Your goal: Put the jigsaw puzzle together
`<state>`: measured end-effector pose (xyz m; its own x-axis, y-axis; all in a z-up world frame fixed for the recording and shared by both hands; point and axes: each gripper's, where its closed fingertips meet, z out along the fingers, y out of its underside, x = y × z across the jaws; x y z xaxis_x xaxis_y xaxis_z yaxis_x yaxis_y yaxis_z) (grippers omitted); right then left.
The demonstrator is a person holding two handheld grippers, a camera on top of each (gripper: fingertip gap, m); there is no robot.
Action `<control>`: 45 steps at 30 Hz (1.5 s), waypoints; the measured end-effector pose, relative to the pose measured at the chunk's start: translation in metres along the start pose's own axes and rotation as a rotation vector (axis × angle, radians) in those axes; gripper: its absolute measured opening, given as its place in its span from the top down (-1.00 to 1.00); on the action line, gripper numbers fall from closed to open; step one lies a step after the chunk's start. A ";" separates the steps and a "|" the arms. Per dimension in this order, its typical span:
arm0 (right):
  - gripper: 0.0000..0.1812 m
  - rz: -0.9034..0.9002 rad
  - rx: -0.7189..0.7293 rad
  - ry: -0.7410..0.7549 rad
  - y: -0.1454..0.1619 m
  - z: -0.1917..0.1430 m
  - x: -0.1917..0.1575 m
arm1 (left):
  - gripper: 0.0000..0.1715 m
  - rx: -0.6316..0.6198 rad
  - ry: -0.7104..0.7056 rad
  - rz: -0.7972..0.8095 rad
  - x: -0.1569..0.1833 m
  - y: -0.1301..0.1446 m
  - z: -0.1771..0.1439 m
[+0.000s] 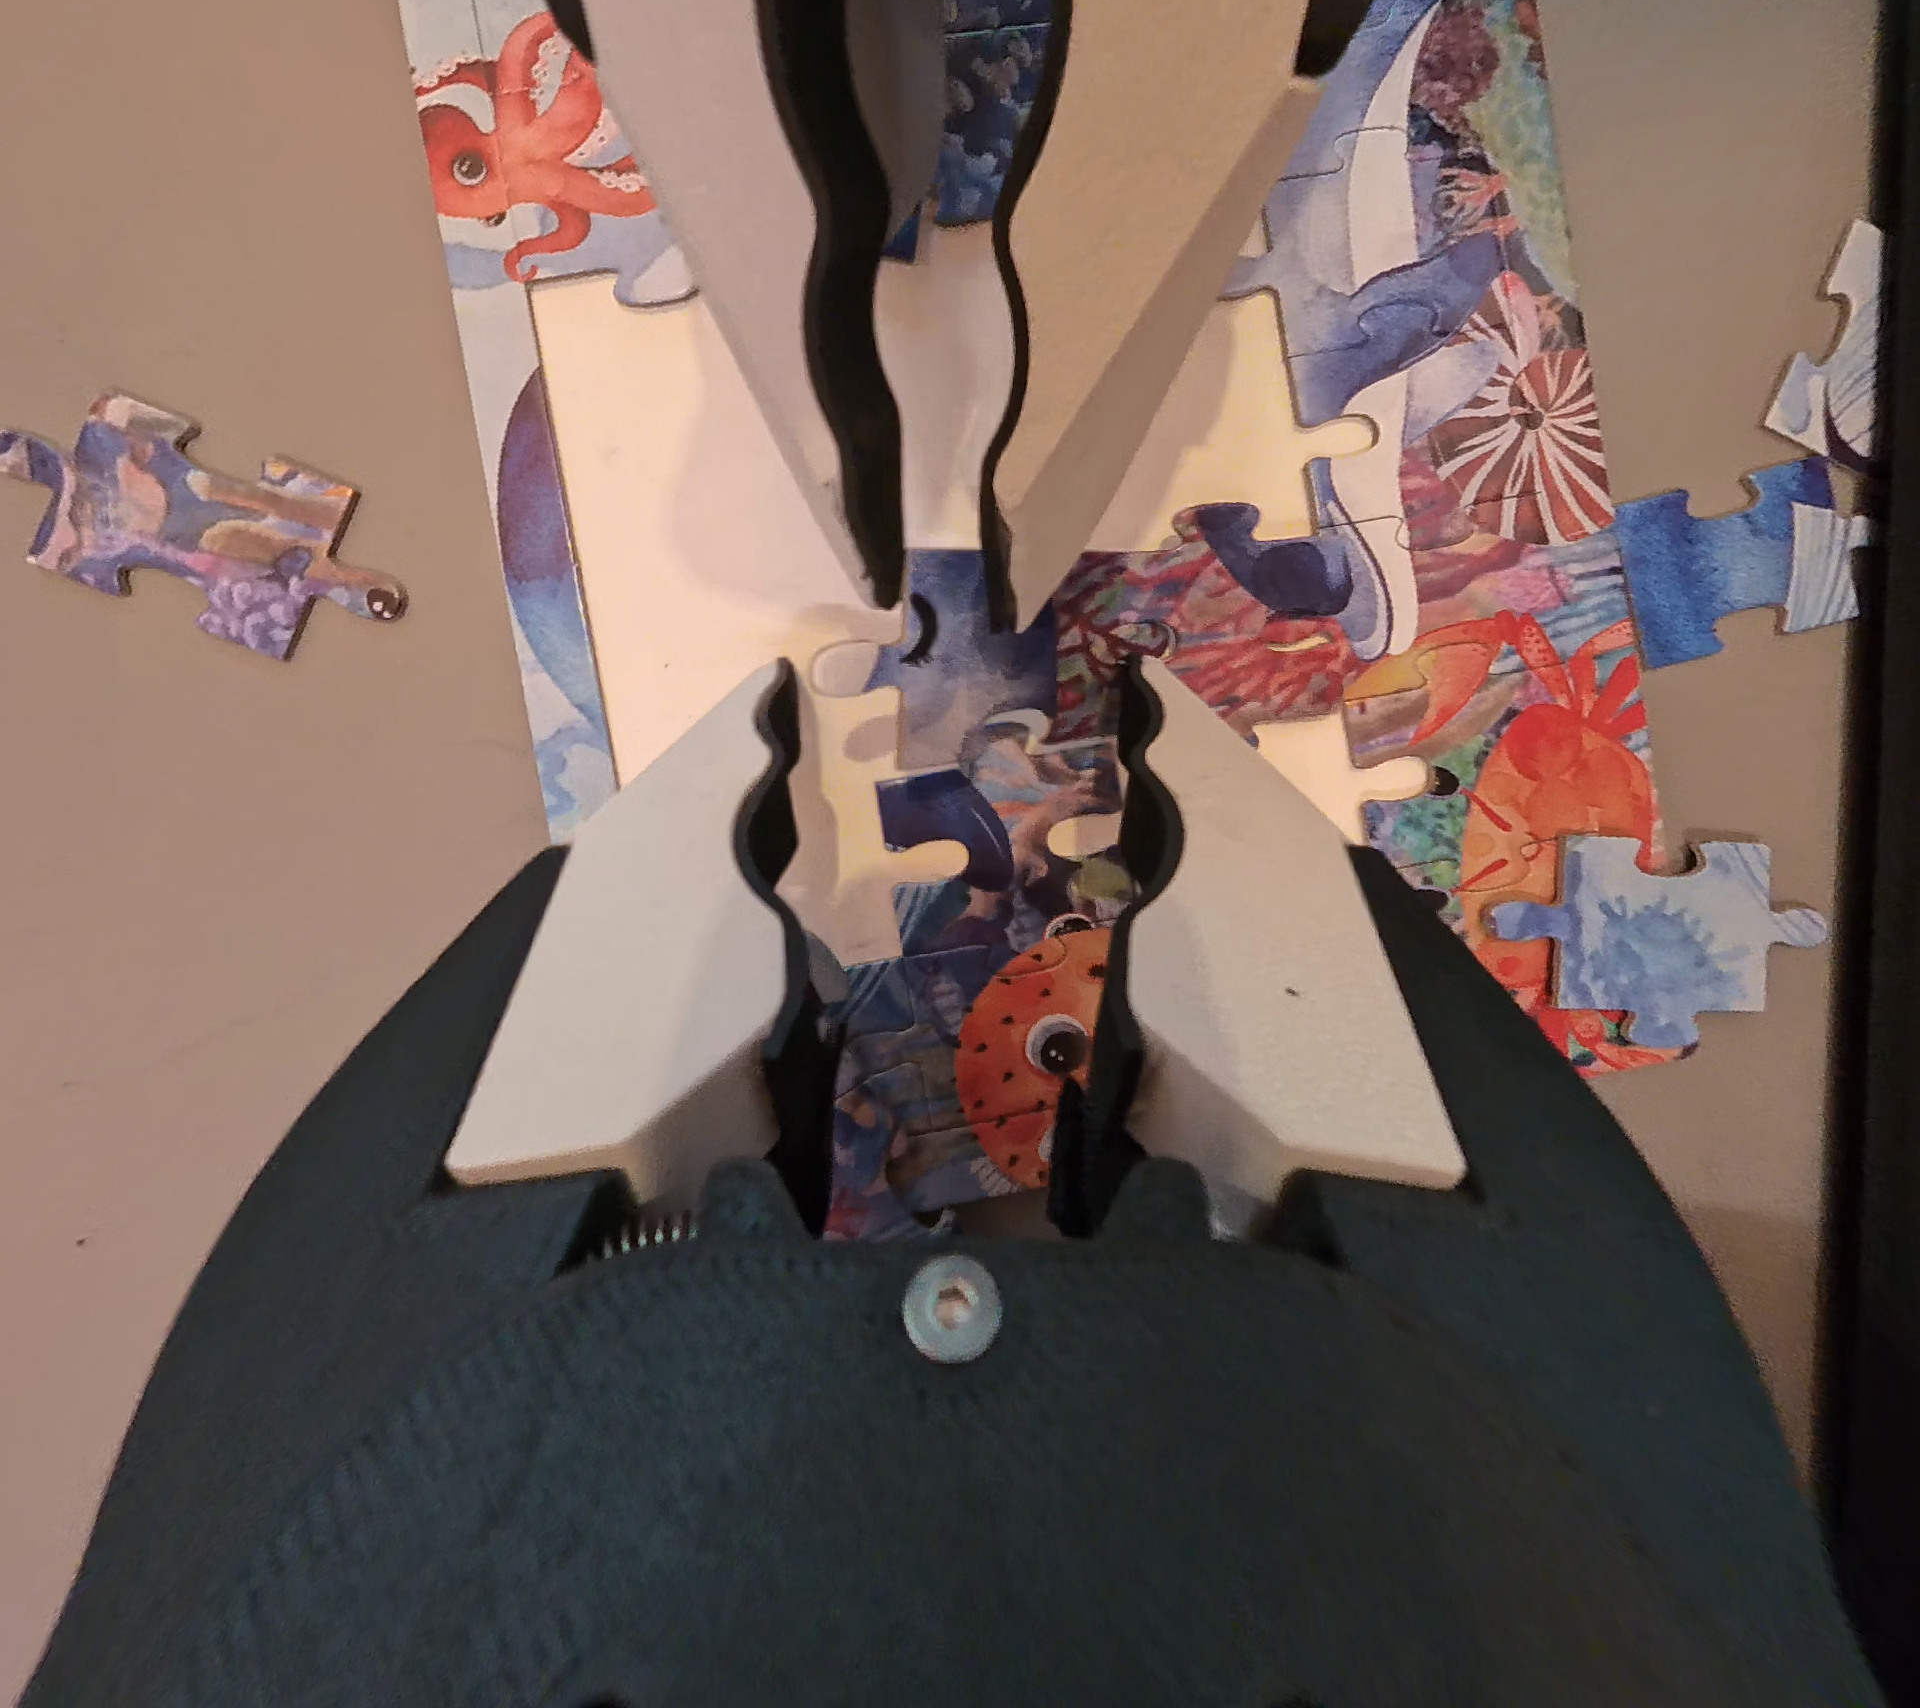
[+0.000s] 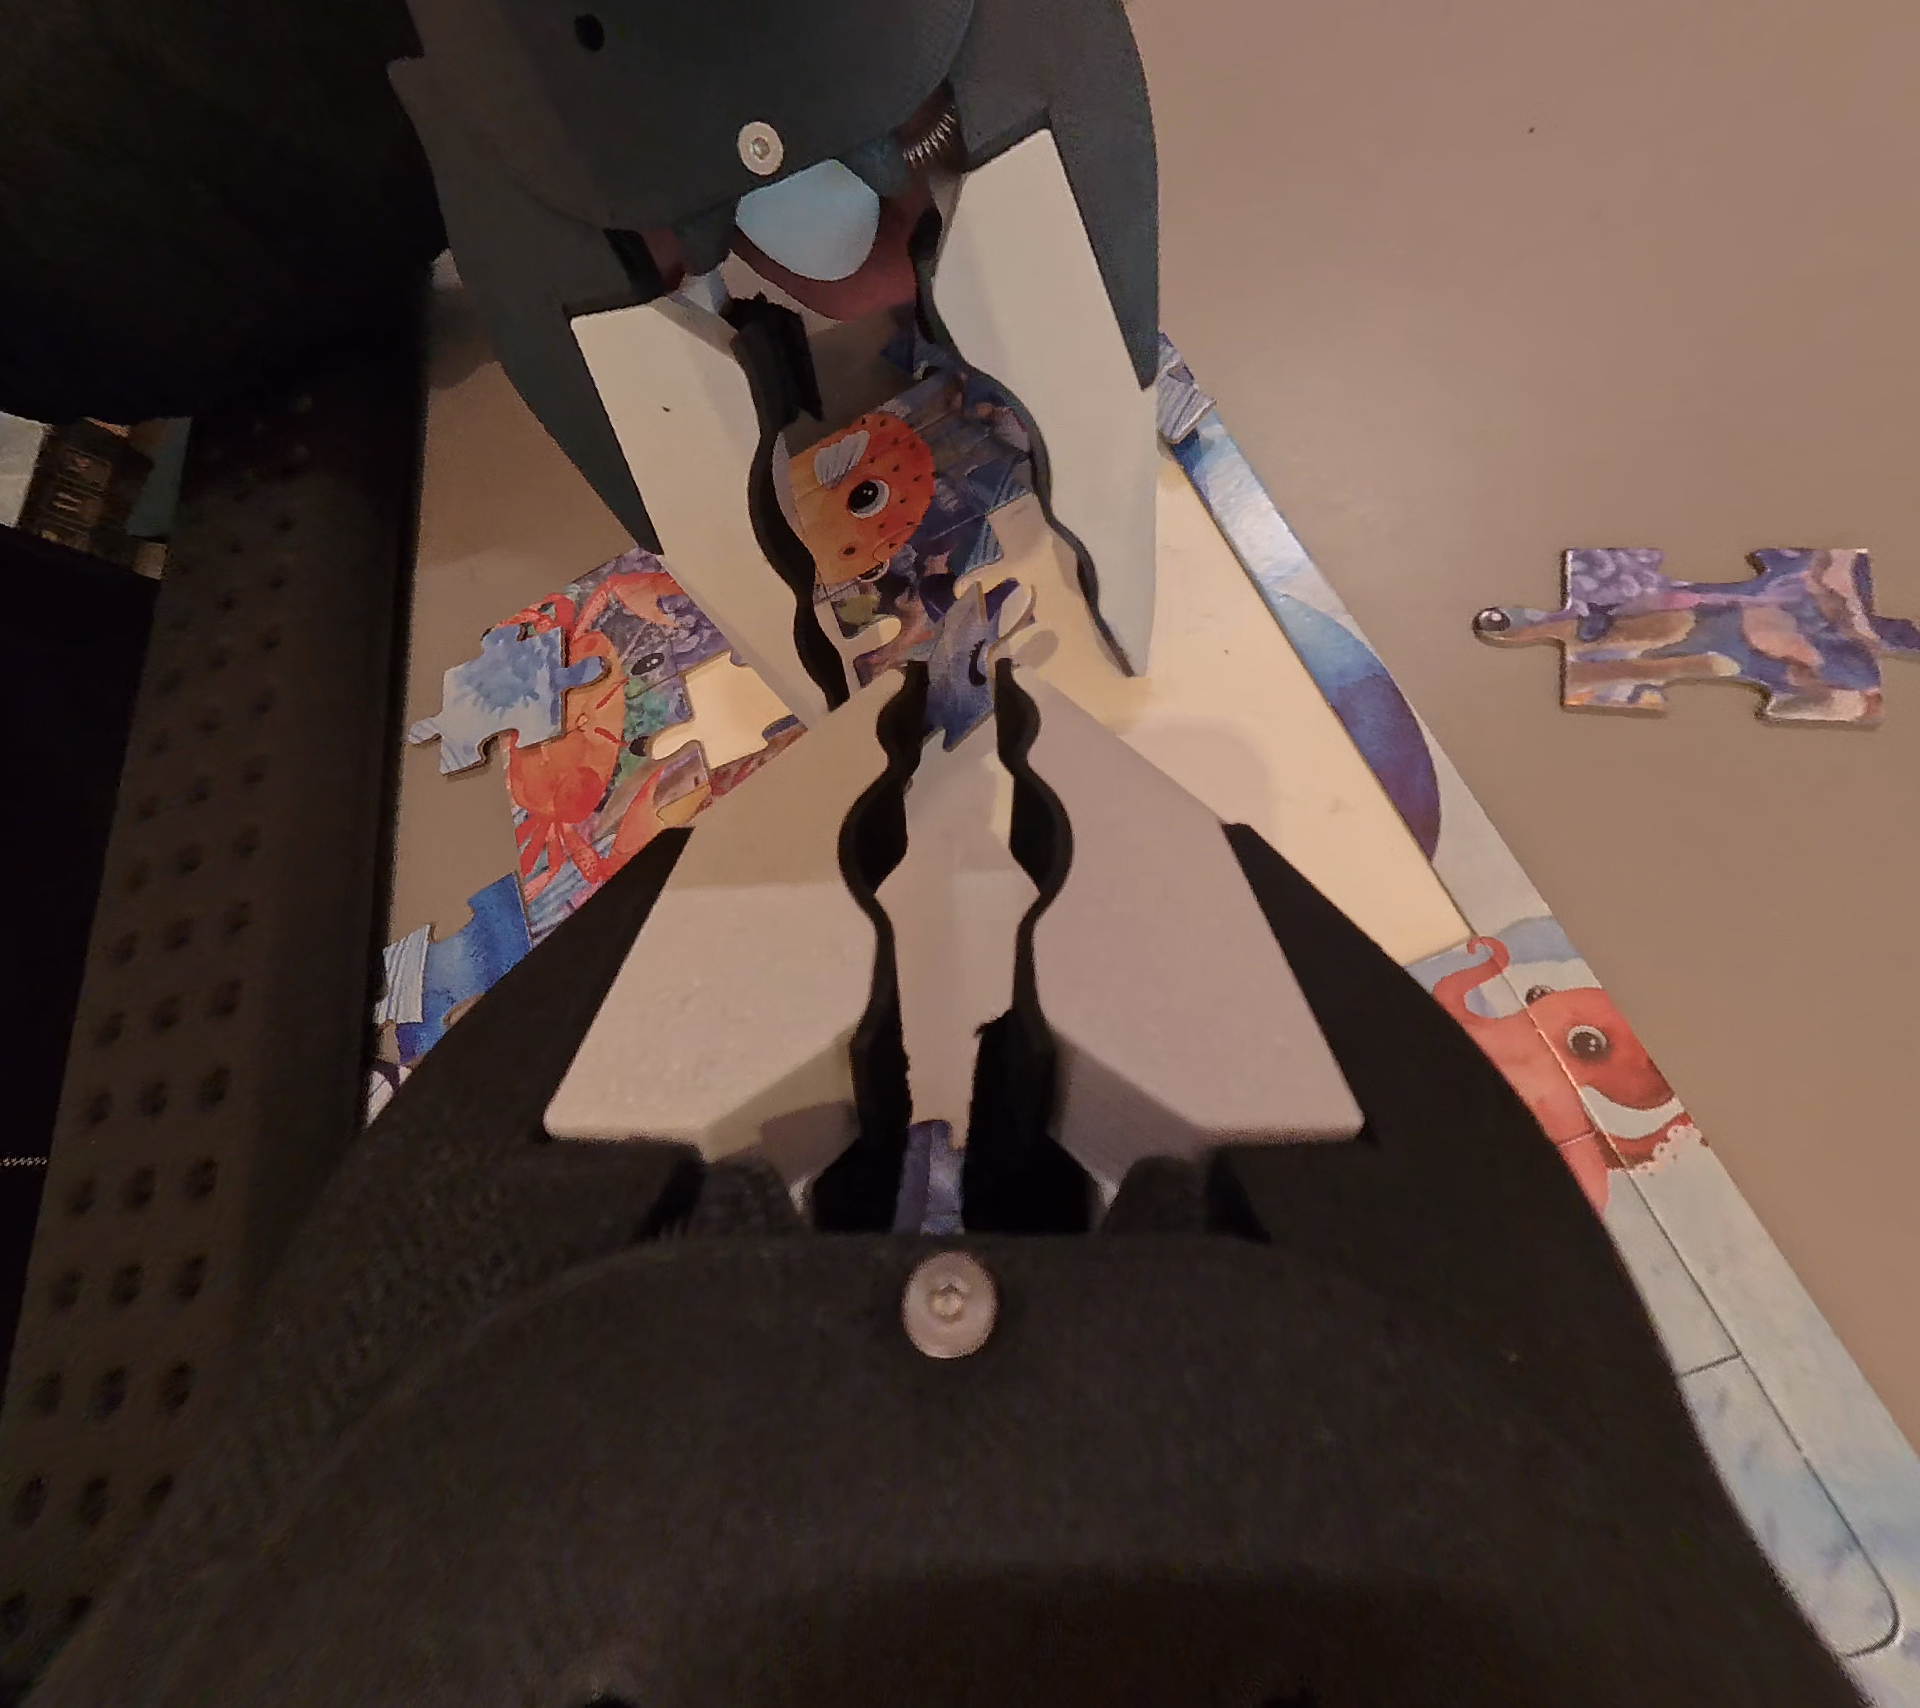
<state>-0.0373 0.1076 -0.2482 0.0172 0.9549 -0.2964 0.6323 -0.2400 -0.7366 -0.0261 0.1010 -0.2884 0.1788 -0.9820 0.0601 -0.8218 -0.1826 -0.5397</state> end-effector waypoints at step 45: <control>1.00 0.237 -0.059 -0.175 0.021 -0.009 -0.018 | 1.00 0.284 0.152 -0.050 0.011 -0.030 -0.045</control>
<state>-0.0174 0.0867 -0.2531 0.0390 0.8276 -0.5599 0.6703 -0.4372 -0.5996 -0.0237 0.0940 -0.2333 0.1153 -0.9719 0.2054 -0.6260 -0.2317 -0.7446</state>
